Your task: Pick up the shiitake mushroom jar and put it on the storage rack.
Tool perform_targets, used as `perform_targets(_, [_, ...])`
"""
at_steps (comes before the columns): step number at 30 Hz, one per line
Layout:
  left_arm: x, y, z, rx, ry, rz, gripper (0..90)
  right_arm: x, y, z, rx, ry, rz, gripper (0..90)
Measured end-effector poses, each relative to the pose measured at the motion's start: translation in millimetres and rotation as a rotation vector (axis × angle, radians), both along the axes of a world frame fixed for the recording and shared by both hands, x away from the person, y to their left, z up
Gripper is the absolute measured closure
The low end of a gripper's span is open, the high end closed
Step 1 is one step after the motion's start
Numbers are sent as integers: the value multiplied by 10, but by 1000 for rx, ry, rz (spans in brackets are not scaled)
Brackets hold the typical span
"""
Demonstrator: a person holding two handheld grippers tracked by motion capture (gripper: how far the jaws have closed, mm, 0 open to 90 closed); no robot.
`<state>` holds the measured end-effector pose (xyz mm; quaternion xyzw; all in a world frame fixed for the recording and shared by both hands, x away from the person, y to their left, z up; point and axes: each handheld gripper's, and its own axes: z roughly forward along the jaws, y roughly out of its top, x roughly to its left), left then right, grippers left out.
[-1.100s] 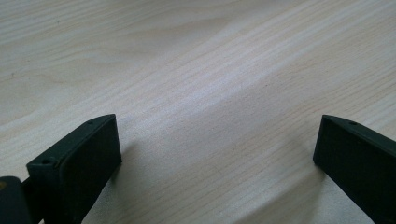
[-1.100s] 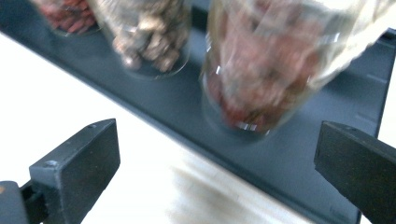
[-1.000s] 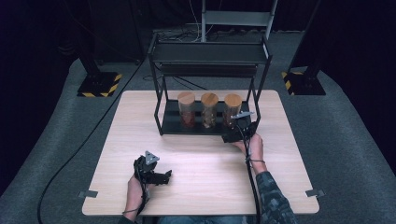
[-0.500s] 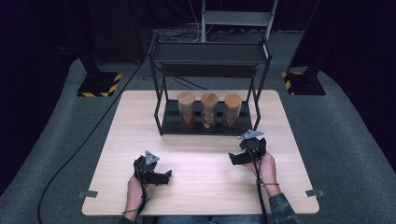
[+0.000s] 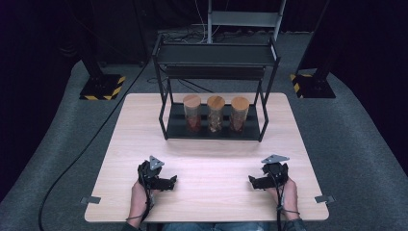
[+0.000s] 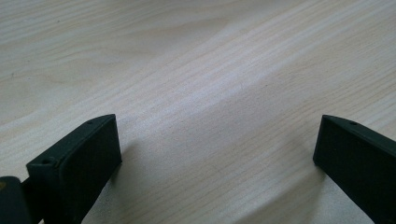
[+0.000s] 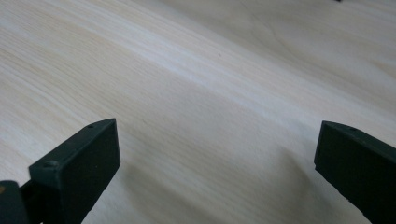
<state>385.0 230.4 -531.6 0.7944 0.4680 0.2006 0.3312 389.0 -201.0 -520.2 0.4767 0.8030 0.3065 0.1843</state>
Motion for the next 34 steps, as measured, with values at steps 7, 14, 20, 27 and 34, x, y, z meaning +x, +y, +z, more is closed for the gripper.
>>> perform_targets(7, [-1,0,0,1,0,0,2,-158,-180,-105,31,-45,-50,0])
perform_targets(14, [-2,-1,0,1,-1,0,2,-211,-232,-120,37,-60,-54,0])
perform_targets(20, [-1,-1,0,1,0,0,2,-208,-232,-120,37,-61,-53,0])
perform_targets(27, [-1,-1,0,0,0,0,2,-206,-230,-120,38,-61,-63,0])
perform_targets(34, [-2,-1,0,0,-1,1,2,-205,-230,-119,36,-62,-80,0])
